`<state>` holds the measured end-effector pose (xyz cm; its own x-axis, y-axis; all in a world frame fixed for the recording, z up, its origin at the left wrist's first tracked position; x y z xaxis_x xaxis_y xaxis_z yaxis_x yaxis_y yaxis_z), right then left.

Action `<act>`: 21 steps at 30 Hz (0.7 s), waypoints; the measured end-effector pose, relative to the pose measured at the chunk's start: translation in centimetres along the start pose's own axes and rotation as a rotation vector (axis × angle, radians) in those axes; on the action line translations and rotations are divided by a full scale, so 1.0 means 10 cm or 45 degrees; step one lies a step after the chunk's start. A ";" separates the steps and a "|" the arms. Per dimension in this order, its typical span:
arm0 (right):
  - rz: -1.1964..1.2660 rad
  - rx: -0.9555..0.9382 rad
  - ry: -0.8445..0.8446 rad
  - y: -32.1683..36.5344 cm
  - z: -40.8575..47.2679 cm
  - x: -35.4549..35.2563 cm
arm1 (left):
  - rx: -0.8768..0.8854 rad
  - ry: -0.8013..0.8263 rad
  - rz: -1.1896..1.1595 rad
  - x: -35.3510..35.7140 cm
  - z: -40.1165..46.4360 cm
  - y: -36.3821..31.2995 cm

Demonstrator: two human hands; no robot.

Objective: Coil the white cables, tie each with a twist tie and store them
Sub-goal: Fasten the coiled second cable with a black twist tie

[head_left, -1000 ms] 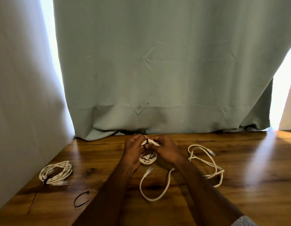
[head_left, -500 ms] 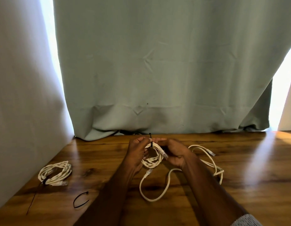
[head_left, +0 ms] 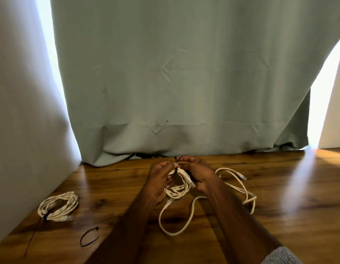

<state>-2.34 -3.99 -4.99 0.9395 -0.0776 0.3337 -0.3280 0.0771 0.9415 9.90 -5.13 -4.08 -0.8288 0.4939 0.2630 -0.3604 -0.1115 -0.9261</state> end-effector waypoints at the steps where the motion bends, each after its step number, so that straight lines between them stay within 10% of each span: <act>1: -0.027 -0.009 -0.007 0.01 0.00 0.00 | 0.001 0.004 0.004 0.01 0.00 0.01; 21: -0.521 -0.525 -0.278 0.46 -0.12 -0.11 | -0.011 -0.330 -0.006 -0.07 -0.01 0.06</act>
<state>-4.72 -2.39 -1.11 0.9248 -0.3804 -0.0079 0.1608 0.3721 0.9141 10.27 -5.46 -4.80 -0.9094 0.2571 0.3269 -0.3619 -0.1019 -0.9266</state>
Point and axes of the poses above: each hand's wrist, its own z-axis towards the middle knuckle, its own x-axis out of the palm, y = z × x, the point moved 9 cm from there along z, towards the middle knuckle, and after that the axes turned 8 degrees about y, right-handed, at the moved point
